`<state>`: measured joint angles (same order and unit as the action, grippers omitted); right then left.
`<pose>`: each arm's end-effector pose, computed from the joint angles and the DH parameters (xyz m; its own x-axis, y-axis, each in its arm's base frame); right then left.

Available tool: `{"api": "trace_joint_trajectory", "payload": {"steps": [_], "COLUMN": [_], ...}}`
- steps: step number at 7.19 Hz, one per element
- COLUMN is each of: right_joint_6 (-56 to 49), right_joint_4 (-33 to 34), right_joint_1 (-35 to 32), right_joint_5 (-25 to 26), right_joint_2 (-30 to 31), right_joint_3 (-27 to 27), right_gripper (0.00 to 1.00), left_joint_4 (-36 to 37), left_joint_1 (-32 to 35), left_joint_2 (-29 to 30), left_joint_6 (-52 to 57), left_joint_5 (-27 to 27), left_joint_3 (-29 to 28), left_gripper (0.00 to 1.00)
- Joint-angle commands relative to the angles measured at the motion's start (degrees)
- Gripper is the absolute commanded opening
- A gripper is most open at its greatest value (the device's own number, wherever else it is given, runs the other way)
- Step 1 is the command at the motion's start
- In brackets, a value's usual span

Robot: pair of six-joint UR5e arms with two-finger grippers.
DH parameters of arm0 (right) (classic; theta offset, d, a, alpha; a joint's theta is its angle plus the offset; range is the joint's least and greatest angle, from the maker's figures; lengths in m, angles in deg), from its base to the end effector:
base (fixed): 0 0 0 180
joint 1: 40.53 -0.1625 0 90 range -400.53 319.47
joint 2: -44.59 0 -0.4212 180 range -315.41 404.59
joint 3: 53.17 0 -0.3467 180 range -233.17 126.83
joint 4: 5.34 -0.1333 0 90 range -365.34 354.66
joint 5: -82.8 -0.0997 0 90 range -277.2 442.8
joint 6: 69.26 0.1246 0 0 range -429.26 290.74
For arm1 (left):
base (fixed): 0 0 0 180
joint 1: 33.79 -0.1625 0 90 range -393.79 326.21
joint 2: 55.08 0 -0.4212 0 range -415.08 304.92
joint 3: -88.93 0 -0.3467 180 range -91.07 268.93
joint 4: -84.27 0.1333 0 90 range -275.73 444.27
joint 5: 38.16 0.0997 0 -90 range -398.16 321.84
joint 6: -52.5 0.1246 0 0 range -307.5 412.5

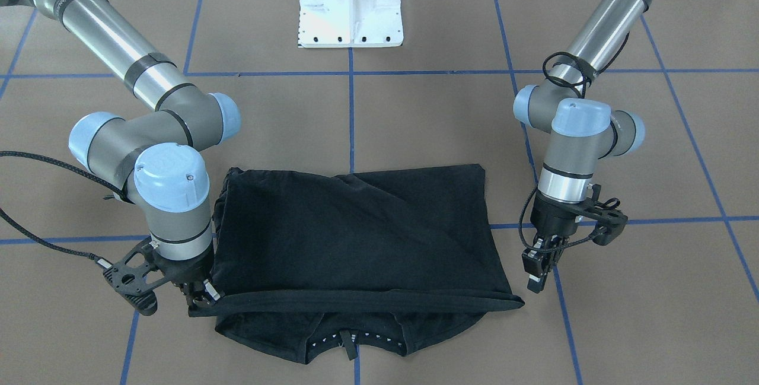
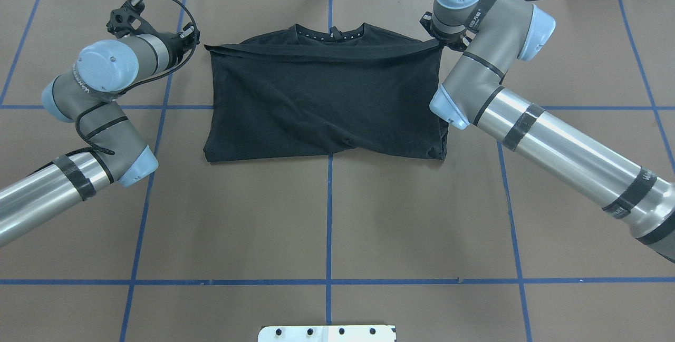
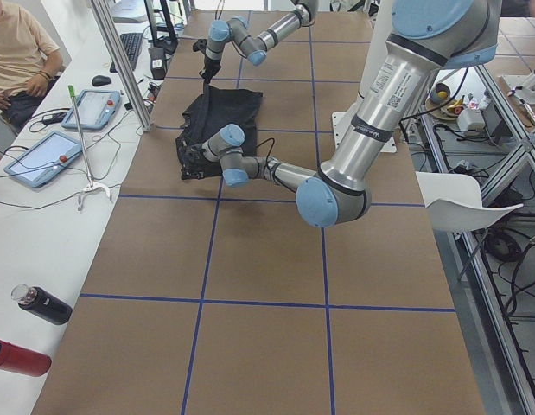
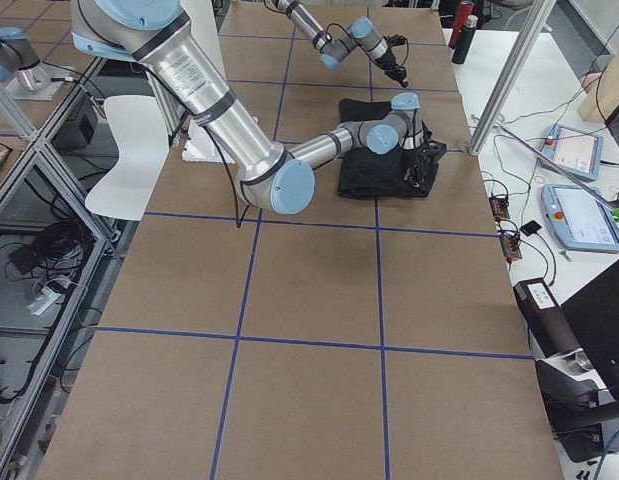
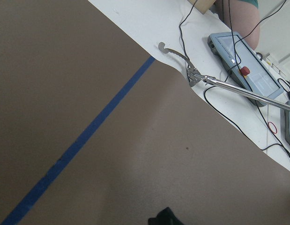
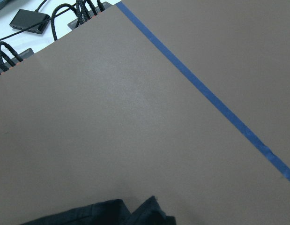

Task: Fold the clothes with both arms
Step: 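Move the right gripper to the folded shirt's side edge nearest it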

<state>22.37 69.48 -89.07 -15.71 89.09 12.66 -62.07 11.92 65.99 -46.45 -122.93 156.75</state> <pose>-0.4283 -0.6582 0.3713 0.5125 0.6226 0.5913 -0.6977 0.7034 -0.1358 0.3953 -0.6124 0.4312 0.1691 -0.3952 -0.9029 0.8068 0.5817 -0.1035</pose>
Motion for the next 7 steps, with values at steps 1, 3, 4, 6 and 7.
{"api": "trace_joint_trajectory", "payload": {"steps": [1, 3, 4, 6, 7], "right_joint_6": [0.56, 1.17, 3.79, 9.68, 10.23], "right_joint_4": [-4.39, -5.99, -9.14, -8.56, -7.77], "right_joint_1": [0.03, -0.32, -0.24, 3.00, 4.93], "right_joint_5": [0.16, -0.62, -0.89, -0.98, -1.07], "right_joint_2": [-1.16, -1.61, 1.26, 9.50, 17.90], "right_joint_3": [-2.36, -2.12, 0.50, 13.01, 23.36], "right_gripper": [0.53, 0.64, 0.64, 0.64, 0.63], "left_joint_4": [-0.61, -2.11, -2.11, -2.20, -2.28], "left_joint_1": [0.09, 0.26, 0.26, 0.26, 0.35], "left_joint_2": [0.04, -0.31, -0.40, -0.83, -0.84], "left_joint_6": [-0.01, -0.01, -0.10, 0.07, 0.16], "left_joint_5": [0.05, -0.04, -0.04, -0.21, -0.12], "left_joint_3": [-0.76, -0.93, -0.93, -0.58, -0.49], "left_gripper": [0.41, 0.44, 0.44, 0.47, 0.47]}}
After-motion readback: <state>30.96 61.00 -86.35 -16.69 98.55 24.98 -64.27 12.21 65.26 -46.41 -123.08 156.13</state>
